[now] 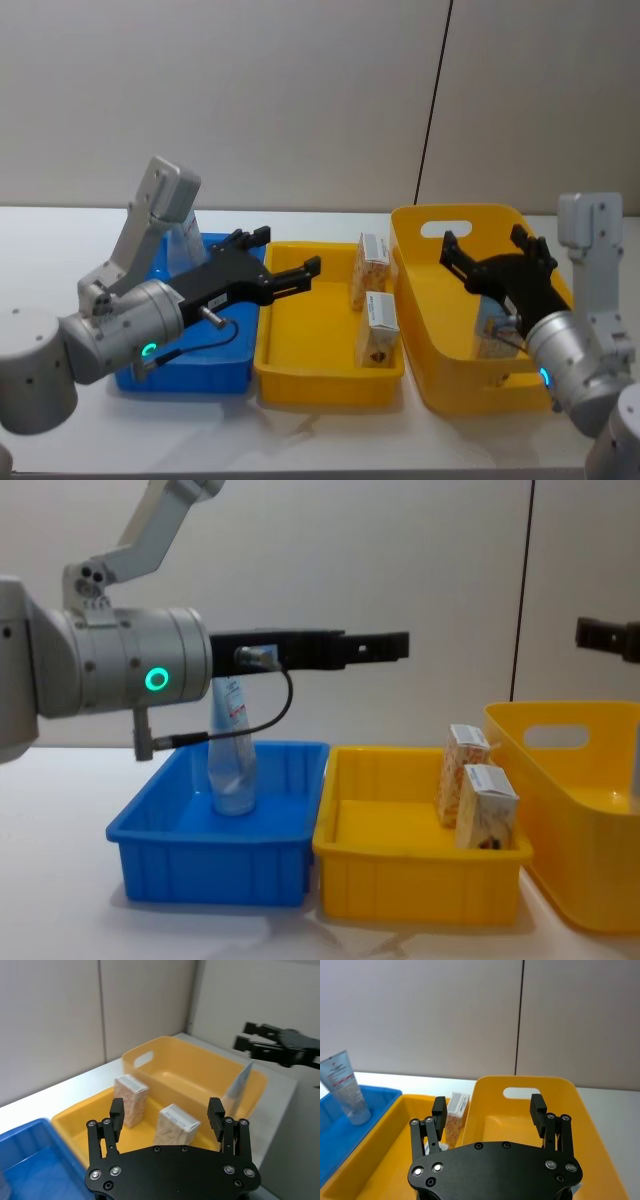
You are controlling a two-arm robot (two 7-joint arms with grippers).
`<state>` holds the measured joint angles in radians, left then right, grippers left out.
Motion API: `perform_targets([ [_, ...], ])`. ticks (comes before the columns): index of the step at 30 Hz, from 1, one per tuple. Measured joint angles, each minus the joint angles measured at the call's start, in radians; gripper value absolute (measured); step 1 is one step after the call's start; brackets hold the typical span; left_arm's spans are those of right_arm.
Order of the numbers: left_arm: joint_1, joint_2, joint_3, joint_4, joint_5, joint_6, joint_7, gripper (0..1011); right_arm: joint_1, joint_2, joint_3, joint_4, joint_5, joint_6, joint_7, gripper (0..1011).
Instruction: Bimanual collaborative sorting of washing and personal care products
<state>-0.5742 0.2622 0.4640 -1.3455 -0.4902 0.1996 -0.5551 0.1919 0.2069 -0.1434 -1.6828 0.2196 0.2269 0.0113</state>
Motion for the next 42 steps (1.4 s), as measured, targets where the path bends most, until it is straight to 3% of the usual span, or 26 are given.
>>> perform_targets([
  [22,0.186,0.066,-0.006,-0.155,0.16,-0.103,0.3,1001,-0.191,0.121,-0.077,-0.078,0.064,-0.179,0.052,1004],
  [35,0.289,0.103,-0.009,-0.241,0.249,-0.16,0.468,1001,-0.206,0.131,-0.083,-0.084,0.068,-0.193,0.056,1004],
  [42,0.325,0.115,-0.01,-0.271,0.279,-0.179,0.524,1001,-0.207,0.131,-0.083,-0.084,0.068,-0.193,0.056,1004],
])
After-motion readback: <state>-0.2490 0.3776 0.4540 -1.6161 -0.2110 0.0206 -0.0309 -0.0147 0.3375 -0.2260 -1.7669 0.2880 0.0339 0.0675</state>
